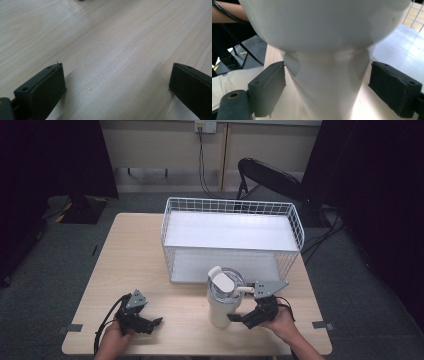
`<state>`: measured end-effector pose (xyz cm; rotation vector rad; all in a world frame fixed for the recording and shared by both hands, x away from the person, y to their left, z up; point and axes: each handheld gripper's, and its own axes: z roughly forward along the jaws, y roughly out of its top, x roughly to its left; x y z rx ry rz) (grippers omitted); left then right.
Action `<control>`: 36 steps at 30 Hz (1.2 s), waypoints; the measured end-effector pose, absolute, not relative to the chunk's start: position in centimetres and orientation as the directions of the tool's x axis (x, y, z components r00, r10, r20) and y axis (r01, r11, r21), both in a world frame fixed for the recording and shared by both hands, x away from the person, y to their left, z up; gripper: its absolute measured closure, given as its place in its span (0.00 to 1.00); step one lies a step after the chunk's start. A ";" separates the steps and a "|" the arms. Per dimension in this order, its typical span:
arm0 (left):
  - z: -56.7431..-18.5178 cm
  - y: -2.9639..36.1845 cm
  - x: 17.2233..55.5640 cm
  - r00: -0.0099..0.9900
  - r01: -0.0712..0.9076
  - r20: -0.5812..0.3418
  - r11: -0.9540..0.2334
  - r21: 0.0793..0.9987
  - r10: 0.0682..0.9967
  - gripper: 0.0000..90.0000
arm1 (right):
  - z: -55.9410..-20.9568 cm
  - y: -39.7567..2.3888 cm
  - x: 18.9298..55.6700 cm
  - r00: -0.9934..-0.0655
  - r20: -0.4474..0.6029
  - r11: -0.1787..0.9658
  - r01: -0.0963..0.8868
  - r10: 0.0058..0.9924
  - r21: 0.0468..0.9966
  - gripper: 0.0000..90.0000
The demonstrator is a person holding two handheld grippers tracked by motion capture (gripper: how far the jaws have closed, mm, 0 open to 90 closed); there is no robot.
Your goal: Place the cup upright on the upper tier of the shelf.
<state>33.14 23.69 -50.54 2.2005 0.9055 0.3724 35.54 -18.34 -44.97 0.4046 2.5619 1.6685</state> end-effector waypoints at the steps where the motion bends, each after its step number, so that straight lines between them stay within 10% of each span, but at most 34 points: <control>1: -50.5 23.7 33.1 0.712 0.495 -0.005 -0.497 0.713 0.702 0.00 | -45.0 -18.3 35.5 -0.964 0.094 0.381 0.187 0.249 0.906 0.14; 36: -50.5 23.7 33.1 0.712 0.495 -0.006 -0.497 0.713 0.702 0.00 | -45.7 -16.7 35.8 -0.967 0.080 0.261 0.144 0.242 0.955 0.09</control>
